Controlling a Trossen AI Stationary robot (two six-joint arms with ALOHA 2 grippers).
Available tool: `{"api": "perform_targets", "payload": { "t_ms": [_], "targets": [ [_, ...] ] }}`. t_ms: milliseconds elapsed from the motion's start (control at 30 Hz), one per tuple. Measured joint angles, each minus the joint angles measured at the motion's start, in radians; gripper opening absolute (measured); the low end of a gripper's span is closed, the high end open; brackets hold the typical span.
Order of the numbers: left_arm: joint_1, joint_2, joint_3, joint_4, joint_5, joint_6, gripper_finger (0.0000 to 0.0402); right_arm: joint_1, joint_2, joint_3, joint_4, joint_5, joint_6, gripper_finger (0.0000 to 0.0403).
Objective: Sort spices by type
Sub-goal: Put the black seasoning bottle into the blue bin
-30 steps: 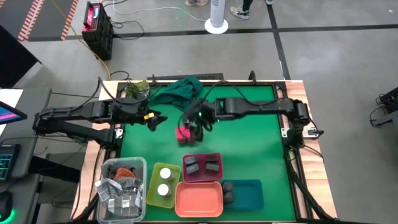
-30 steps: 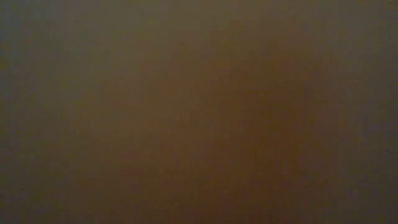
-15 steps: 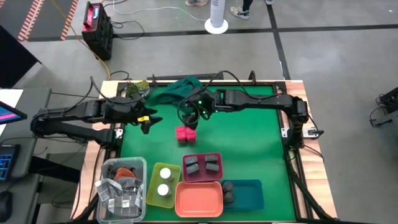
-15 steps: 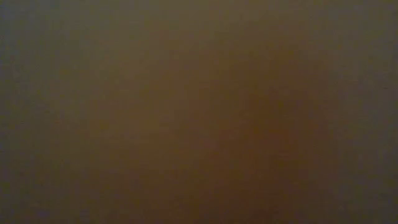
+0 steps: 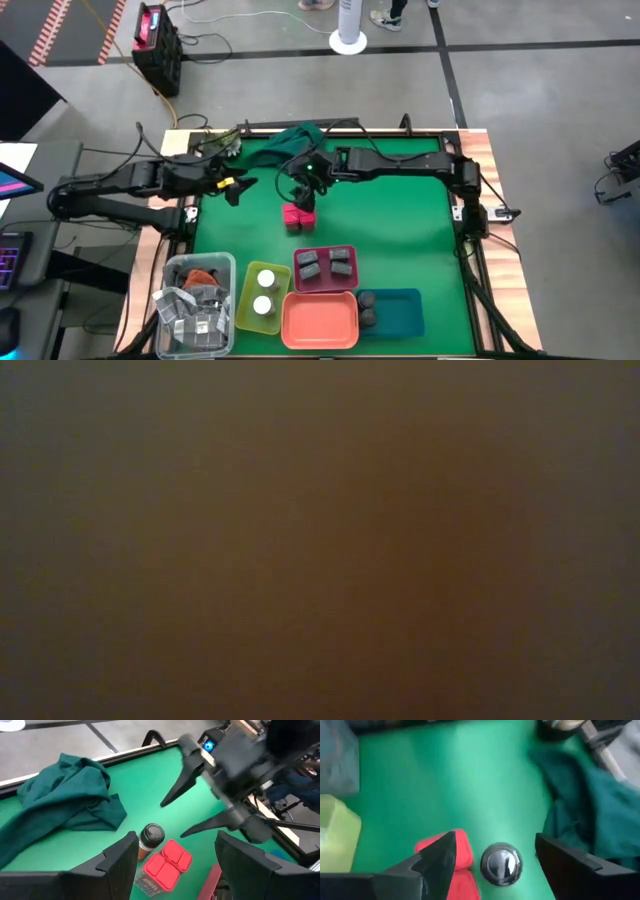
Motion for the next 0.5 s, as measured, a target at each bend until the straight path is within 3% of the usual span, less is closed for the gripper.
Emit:
{"api": "perform_targets", "payload": {
  "t_ms": [67, 300, 500],
  "targets": [
    [0.0, 0.008, 0.0, 0.001, -0.003, -0.003, 0.0248, -0.009, 0.024, -0.001, 0.005, -0.053, -0.018, 0.0306],
    [-0.001, 0.034, 0.0, 0.0, -0.003, 0.001, 0.0248, -0.018, 0.087, -0.002, -0.005, -0.062, -0.028, 0.0369],
    [-0.001, 0.037, 0.0, 0.0, -0.003, 0.031, 0.0248, -0.022, 0.096, 0.0, -0.012, -0.036, -0.044, 0.0383]
  ]
}}
